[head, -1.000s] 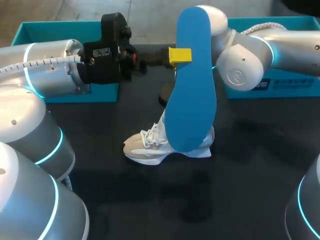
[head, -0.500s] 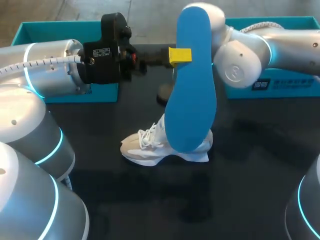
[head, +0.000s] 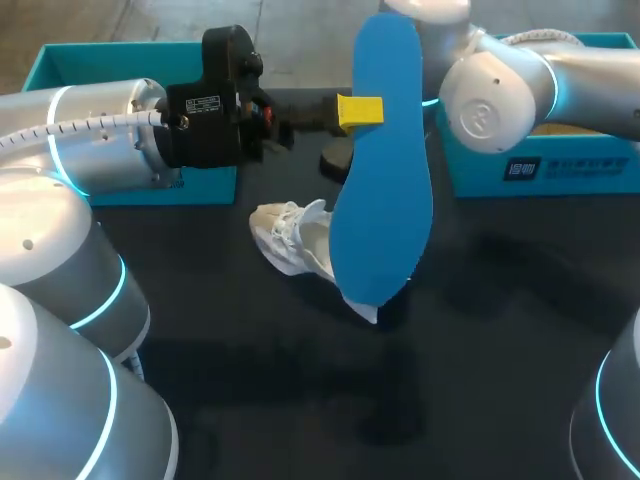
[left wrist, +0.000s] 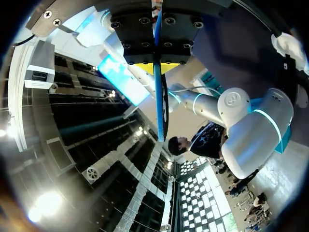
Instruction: Take the shoe out of the shoebox, open the shoe tongue, remove and reinsert the insole, then place the shoe into the shoebox
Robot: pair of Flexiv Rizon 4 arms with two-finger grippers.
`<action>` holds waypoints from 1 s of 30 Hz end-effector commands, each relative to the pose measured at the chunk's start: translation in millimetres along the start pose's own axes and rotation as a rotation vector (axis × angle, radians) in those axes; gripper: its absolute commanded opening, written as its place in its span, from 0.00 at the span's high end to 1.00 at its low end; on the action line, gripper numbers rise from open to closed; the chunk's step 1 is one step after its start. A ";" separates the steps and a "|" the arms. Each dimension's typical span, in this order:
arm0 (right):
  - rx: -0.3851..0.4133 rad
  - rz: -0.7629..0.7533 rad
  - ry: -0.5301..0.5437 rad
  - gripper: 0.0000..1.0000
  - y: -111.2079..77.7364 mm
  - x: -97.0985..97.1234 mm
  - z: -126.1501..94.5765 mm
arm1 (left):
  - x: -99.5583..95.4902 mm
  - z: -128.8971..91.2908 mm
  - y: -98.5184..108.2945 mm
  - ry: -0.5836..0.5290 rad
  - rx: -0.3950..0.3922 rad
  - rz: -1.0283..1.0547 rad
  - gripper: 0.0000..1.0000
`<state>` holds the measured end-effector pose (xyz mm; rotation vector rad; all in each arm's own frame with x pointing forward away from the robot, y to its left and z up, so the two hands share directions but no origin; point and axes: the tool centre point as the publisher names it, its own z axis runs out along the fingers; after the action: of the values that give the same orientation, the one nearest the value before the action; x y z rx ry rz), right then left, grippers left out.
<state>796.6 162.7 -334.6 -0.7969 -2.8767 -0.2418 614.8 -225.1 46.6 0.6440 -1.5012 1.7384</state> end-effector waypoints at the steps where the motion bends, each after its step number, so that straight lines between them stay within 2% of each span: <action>1: -0.067 0.076 0.008 1.00 -13.2 1.9 -3.7 | -0.1 0.2 1.7 0.000 0.004 0.000 1.00; 12: -0.167 0.356 0.041 1.00 -28.3 10.4 -7.5 | -0.1 0.2 1.7 0.000 0.004 0.000 1.00; 18: -0.208 0.476 0.071 1.00 -30.1 13.6 -11.6 | -0.1 0.2 1.7 0.000 0.004 0.000 1.00; 24: -0.303 0.540 0.114 1.00 -29.9 17.2 -12.7 | -0.1 0.2 1.7 0.000 0.004 0.000 1.00; 30: -0.324 0.559 0.139 1.00 -25.0 21.3 -5.1 | -0.1 0.2 1.7 0.000 0.004 0.000 1.00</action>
<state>767.9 150.8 -321.8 -1.5152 -2.4002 -0.5872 614.8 -225.1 46.6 0.6440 -1.5012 1.7384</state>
